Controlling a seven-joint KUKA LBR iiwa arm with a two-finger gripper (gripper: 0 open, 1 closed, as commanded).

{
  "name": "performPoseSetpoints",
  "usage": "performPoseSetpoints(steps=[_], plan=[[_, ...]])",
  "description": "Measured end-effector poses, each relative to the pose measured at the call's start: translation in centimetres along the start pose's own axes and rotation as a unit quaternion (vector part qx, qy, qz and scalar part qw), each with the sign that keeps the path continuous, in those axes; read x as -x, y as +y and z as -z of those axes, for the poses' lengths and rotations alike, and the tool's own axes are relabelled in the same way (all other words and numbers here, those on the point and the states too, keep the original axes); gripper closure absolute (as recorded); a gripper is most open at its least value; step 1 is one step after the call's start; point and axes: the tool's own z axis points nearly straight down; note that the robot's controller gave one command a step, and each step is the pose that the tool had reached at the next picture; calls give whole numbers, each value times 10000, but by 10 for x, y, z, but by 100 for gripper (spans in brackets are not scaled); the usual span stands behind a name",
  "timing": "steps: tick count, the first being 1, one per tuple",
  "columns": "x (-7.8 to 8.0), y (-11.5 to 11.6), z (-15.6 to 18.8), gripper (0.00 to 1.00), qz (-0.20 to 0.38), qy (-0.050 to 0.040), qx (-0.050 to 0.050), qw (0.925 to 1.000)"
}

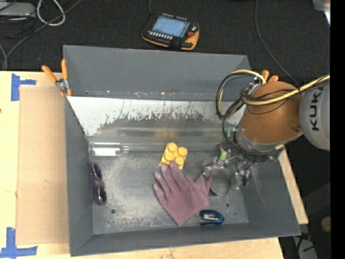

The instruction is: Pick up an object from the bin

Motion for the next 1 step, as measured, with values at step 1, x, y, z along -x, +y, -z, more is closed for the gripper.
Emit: performPoseSetpoints(steps=[1], plan=[[1, 0, 18, 100, -9, -5, 0, 10000]])
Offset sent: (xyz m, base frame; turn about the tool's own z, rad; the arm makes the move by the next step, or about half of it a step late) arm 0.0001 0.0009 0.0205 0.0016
